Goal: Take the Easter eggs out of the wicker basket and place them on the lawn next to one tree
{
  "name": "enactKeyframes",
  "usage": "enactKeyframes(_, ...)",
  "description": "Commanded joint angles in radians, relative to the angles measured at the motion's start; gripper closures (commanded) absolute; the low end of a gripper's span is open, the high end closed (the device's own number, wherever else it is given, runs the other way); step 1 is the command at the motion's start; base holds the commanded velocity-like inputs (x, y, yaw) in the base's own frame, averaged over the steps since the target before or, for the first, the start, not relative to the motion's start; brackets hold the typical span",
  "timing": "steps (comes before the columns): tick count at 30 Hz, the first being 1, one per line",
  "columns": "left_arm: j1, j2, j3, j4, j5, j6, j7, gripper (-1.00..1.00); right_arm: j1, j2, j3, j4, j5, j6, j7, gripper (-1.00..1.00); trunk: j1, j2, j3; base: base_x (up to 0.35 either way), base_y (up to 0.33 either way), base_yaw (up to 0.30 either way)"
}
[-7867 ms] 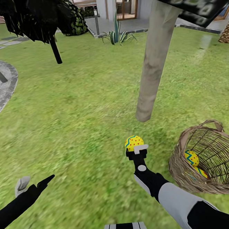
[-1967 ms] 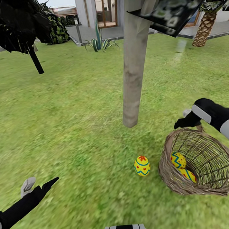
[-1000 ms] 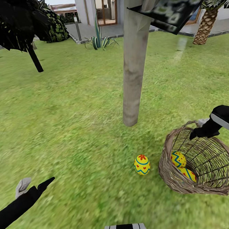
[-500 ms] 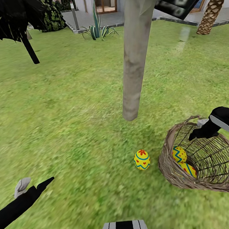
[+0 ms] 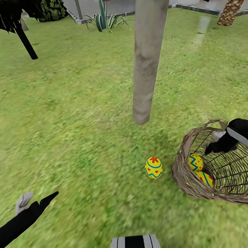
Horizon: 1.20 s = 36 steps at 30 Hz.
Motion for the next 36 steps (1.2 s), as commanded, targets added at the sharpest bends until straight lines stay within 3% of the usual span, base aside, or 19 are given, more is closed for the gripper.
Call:
enactKeyframes(1,-0.001,0.000,0.001,0.000,-0.003,0.004,-0.006,-1.00,-0.001,-0.001,0.005,-0.001,0.009,0.000,0.010,-1.00,0.000,-0.001,-0.005,0.000,0.000,0.000)
enactKeyframes(5,-0.001,-0.001,0.001,0.000,-0.003,0.004,-0.006,-1.00,0.001,-0.001,0.004,-0.001,0.010,-0.010,0.010,-1.00,0.002,-0.002,-0.020,0.000,0.000,0.000)
enactKeyframes(9,-0.001,-0.002,0.001,0.000,-0.003,0.004,-0.006,-1.00,0.015,-0.001,0.004,-0.002,0.011,-0.068,0.010,-1.00,0.002,-0.002,-0.020,0.000,0.000,0.000)
enactKeyframes(17,-0.001,-0.002,0.011,0.000,-0.002,0.004,-0.009,-1.00,0.070,-0.001,0.005,-0.003,0.021,-0.244,0.009,-1.00,0.002,-0.002,-0.020,0.000,0.000,0.000)
enactKeyframes(21,-0.001,-0.002,0.020,0.000,-0.002,0.004,-0.010,-1.00,0.084,-0.001,0.005,-0.003,0.044,-0.283,0.010,-1.00,0.002,-0.002,-0.020,0.000,0.000,0.000)
enactKeyframes(30,-0.001,-0.001,0.021,0.000,-0.002,0.004,-0.011,-1.00,0.100,0.000,0.008,-0.012,0.055,-0.293,0.012,-1.00,0.002,-0.002,-0.020,0.000,0.000,0.000)
enactKeyframes(36,-0.001,-0.002,0.021,0.000,-0.002,0.003,-0.012,-1.00,0.103,-0.001,0.009,-0.018,0.057,-0.406,0.023,-1.00,0.002,-0.002,-0.020,0.000,0.000,0.000)
